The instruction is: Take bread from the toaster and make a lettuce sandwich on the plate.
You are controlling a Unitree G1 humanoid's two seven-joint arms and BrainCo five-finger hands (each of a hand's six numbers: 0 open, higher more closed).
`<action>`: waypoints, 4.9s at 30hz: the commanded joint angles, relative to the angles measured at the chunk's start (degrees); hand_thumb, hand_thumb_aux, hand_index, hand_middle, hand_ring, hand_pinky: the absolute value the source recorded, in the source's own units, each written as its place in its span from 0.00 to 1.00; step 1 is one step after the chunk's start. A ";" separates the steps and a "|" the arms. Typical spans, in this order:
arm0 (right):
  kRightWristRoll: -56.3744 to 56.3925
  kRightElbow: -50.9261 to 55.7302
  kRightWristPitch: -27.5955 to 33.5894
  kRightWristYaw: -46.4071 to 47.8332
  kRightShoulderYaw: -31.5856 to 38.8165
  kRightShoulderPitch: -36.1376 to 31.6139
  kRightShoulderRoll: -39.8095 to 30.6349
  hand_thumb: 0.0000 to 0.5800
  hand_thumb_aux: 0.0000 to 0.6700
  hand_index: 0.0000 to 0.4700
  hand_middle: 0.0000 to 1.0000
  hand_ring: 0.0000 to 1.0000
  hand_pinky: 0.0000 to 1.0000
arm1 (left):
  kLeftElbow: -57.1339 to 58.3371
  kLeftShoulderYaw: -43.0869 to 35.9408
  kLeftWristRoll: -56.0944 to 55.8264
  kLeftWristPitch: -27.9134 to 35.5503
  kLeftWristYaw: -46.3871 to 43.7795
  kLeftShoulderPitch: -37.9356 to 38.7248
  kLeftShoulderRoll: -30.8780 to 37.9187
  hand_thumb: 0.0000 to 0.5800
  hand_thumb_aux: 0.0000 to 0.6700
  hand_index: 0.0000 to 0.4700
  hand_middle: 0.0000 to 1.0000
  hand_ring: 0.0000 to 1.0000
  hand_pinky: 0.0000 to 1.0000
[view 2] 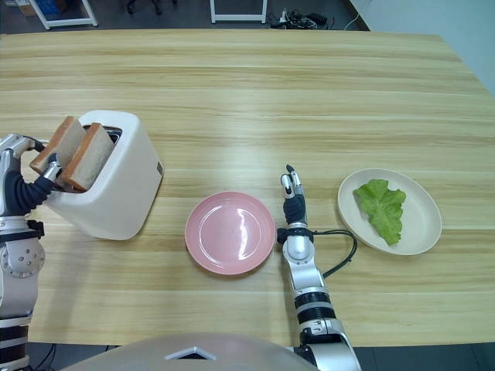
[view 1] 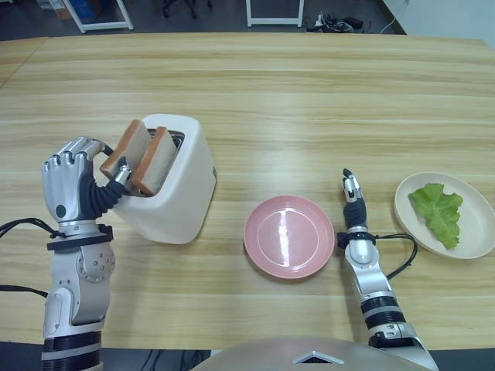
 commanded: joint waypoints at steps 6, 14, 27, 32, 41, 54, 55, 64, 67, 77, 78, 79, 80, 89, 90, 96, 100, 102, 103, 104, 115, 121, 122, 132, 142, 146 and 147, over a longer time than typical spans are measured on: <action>-0.26 0.49 0.62 -0.03 0.19 0.06 0.02 0.00 0.00 0.00 0.00 0.00 0.00 | -9.73 7.92 -4.09 -8.06 11.34 -2.91 -4.09 1.00 1.00 1.00 1.00 1.00 1.00; -0.22 1.76 0.46 -0.01 0.29 -0.77 0.04 0.00 0.00 0.00 0.00 0.00 0.00 | -27.44 6.42 -24.11 -19.08 8.37 -7.14 -11.08 1.00 1.00 1.00 1.00 1.00 1.00; 0.14 2.75 0.20 0.03 -0.83 -2.12 -1.15 0.00 0.00 0.00 0.00 0.00 0.00 | -11.06 -33.94 -39.38 -1.80 -17.41 -2.82 -20.95 1.00 1.00 1.00 1.00 1.00 1.00; -0.10 2.15 0.37 -0.21 -0.71 -1.60 -0.77 0.00 0.00 0.00 0.00 0.00 0.00 | 1.46 -40.92 -28.90 -0.16 -17.65 -3.96 -23.85 1.00 1.00 1.00 1.00 1.00 1.00; -0.27 1.70 0.54 -0.71 -0.40 -0.80 -0.08 0.00 0.00 0.00 0.00 0.00 0.00 | 5.86 -38.75 -21.21 2.73 -18.93 -1.96 -20.73 1.00 1.00 1.00 1.00 1.00 1.00; -0.15 1.01 0.81 -0.46 -0.46 -0.37 -0.42 0.00 0.00 0.00 0.00 0.00 0.00 | 3.89 -40.78 7.99 1.27 -6.65 -4.49 -15.68 0.00 0.00 0.00 0.00 0.00 0.00; -0.17 0.96 0.85 -0.44 -0.41 -0.39 -0.39 0.00 0.00 0.00 0.00 0.00 0.00 | 2.68 -40.46 10.00 0.58 -4.47 -4.46 -15.47 0.00 0.00 0.00 0.00 0.00 0.00; -1.56 -13.20 -1.35 -0.36 -0.33 3.23 -1.60 0.00 0.00 0.00 0.00 0.00 0.00 | -7.52 -35.46 -6.67 -6.40 -4.18 -0.77 -19.05 0.00 0.00 0.00 0.00 0.00 0.00; -4.57 -26.54 -1.85 0.60 -2.28 4.37 -5.13 0.00 0.00 0.00 0.00 0.00 0.00 | -6.65 -32.83 -20.57 -5.04 -8.95 0.19 -22.32 0.00 0.00 0.00 0.00 0.00 0.00; -43.91 -17.41 9.64 -0.65 -11.83 6.04 -38.31 0.00 0.00 0.00 0.00 0.00 0.00 | -0.05 -28.81 -36.44 -3.20 -17.34 0.08 -27.72 0.00 0.00 0.00 0.00 0.00 0.00; -45.02 -12.41 10.14 -0.38 -10.36 5.58 -40.17 0.00 0.00 0.00 0.00 0.00 0.00 | 0.04 -28.78 -36.15 -3.37 -17.44 0.07 -28.00 0.00 0.00 0.00 0.00 0.00 0.00; -45.91 -7.82 10.21 -0.42 -8.69 5.01 -41.51 0.00 0.00 0.00 0.00 0.00 0.00 | 0.10 -28.63 -35.88 -3.46 -17.38 0.07 -28.29 0.00 0.00 0.00 0.00 0.00 0.00; -46.01 -4.85 9.75 -0.29 -7.30 4.75 -42.18 0.00 0.00 0.00 0.00 0.00 0.00 | 0.18 -28.45 -35.62 -3.57 -17.15 0.11 -28.58 0.00 0.00 0.00 0.00 0.00 0.00; -45.43 7.94 10.43 0.50 1.25 5.18 -47.12 0.07 0.04 0.04 0.00 0.00 0.00 | -0.13 -28.45 -34.76 -3.63 -16.99 1.35 -30.56 0.00 0.00 0.00 0.00 0.00 0.00; -45.28 8.09 10.47 0.84 1.87 5.21 -47.43 0.28 0.15 0.15 0.00 0.00 0.00 | -0.19 -28.46 -34.69 -3.57 -16.98 1.34 -30.70 0.00 0.00 0.00 0.00 0.00 0.00; -44.19 4.18 12.17 1.61 3.20 5.95 -48.53 1.00 1.00 1.00 0.00 0.00 0.00 | -0.63 -28.33 -34.33 -3.46 -17.12 1.43 -30.91 0.00 0.00 0.00 0.00 0.00 0.00; -43.55 0.39 12.44 0.87 3.00 6.77 -48.72 1.00 1.00 1.00 0.00 0.00 0.00 | -0.44 -28.34 -33.76 -3.66 -17.07 1.82 -31.12 0.00 0.00 0.00 0.00 0.00 0.00; -43.37 -1.29 11.99 0.39 3.15 7.17 -48.71 1.00 1.00 1.00 0.00 0.00 0.00 | -0.37 -28.51 -33.36 -3.76 -16.93 2.02 -31.30 0.00 0.00 0.00 0.00 0.00 0.00; -43.28 -2.91 11.97 -0.03 2.93 7.61 -48.65 1.00 1.00 1.00 0.00 0.00 0.00 | -0.41 -28.56 -33.24 -3.77 -16.90 2.11 -31.35 0.00 0.00 0.00 0.00 0.00 0.00; -43.30 -4.35 11.93 -0.76 2.66 7.90 -48.59 1.00 1.00 1.00 0.00 0.00 0.00 | -0.38 -28.56 -33.16 -3.80 -16.91 2.15 -31.36 0.00 0.00 0.00 0.00 0.00 0.00; -49.58 -31.72 11.76 -6.28 12.78 -0.18 -30.40 1.00 1.00 1.00 0.00 0.00 0.00 | 4.01 -27.70 -33.65 -4.37 -18.38 -0.11 -32.09 0.00 0.00 0.00 0.00 0.00 0.00; -54.26 -25.38 9.09 -5.40 24.37 -2.84 -21.82 1.00 1.00 1.00 0.00 0.00 0.00 | 7.66 -25.84 -34.19 -5.10 -19.24 -1.47 -31.48 0.00 0.00 0.00 0.00 0.00 0.00; -54.98 -23.83 8.63 -5.70 26.00 -2.10 -21.31 1.00 1.00 1.00 0.00 0.00 0.00 | 7.96 -25.67 -34.18 -5.23 -19.31 -1.66 -31.52 0.00 0.00 0.00 0.00 0.00 0.00; -54.53 -26.42 6.43 -6.00 30.77 9.22 -22.39 1.00 1.00 1.00 0.00 0.00 0.00 | 10.01 -25.29 -33.51 -6.45 -19.32 -1.81 -32.10 0.00 0.00 0.00 0.00 0.00 0.00; -51.73 -31.22 5.49 -4.29 29.37 11.96 -21.71 0.00 0.00 0.00 0.00 0.00 0.00 | 11.16 -24.73 -33.33 -6.70 -19.29 -1.00 -31.48 0.00 0.00 0.00 0.00 0.00 0.00; -47.53 -32.82 4.07 -2.78 27.39 12.50 -21.66 0.00 0.00 0.00 0.00 0.00 0.00 | 11.05 -24.68 -32.99 -6.79 -19.13 -0.72 -31.42 0.00 0.00 0.00 0.00 0.00 0.00; -45.33 -33.84 3.37 -2.38 26.30 12.96 -21.69 0.00 0.00 0.00 0.00 0.00 0.00 | 10.83 -24.73 -32.65 -7.05 -19.00 -0.63 -31.40 0.00 0.00 0.00 0.00 0.00 0.00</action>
